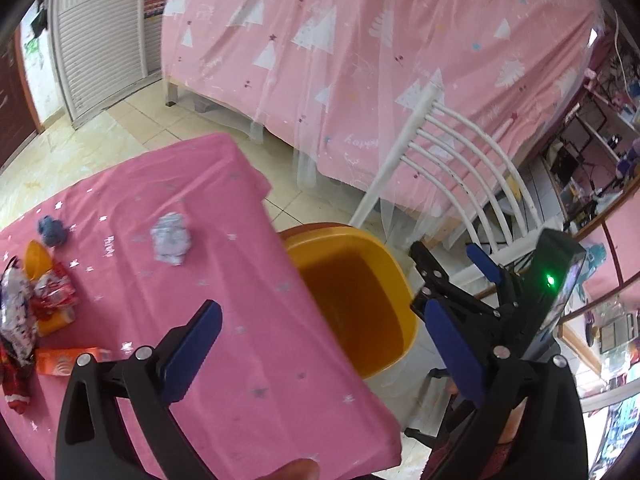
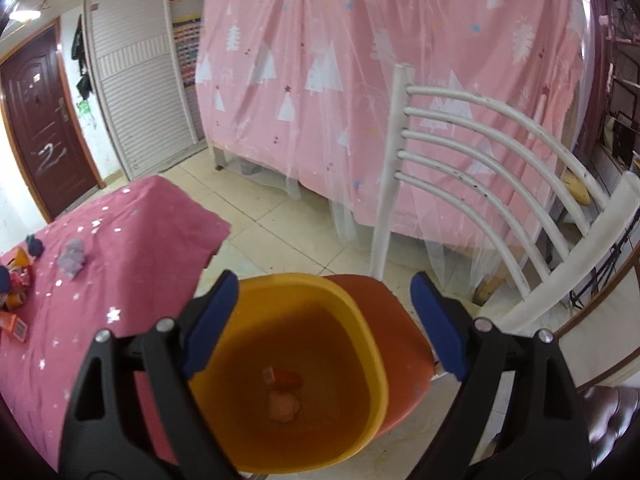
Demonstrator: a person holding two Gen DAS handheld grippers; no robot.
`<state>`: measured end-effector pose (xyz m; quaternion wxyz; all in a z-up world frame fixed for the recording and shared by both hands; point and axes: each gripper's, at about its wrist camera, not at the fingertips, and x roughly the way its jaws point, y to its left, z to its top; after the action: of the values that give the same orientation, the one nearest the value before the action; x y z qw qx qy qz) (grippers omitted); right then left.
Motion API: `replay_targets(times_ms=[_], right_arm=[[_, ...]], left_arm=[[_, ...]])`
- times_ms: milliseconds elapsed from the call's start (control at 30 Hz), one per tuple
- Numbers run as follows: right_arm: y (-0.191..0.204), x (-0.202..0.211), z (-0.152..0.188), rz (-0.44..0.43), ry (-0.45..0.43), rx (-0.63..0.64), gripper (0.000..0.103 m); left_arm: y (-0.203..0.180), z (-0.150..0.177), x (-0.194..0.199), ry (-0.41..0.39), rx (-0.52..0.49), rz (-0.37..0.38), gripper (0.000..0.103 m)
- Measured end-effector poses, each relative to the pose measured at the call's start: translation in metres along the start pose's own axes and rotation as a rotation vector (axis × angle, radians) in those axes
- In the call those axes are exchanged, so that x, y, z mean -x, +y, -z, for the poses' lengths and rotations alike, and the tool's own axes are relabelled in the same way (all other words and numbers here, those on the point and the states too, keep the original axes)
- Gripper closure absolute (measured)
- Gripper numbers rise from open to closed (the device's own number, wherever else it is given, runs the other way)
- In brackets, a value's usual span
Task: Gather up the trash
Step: 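Grasp the white crumpled tissue with the right tool while the left tool grasps a lilac sock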
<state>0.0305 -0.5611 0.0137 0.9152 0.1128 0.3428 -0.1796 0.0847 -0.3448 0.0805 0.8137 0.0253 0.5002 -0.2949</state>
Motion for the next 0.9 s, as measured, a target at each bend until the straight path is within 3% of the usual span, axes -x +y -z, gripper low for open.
replay_targets(times_ms=[300,900], right_arm=[[0.035,0.019,-0.004,-0.041,-0.018,0.038,0.018],[0.128,0.016,-0.01,-0.111,0.015,0.175,0.015]], left_arm=[[0.054,0.006,0.038,-0.058,0.047,-0.042,0.008],[0.184,0.021,0.118,-0.156,0.188,-0.217,0.008]])
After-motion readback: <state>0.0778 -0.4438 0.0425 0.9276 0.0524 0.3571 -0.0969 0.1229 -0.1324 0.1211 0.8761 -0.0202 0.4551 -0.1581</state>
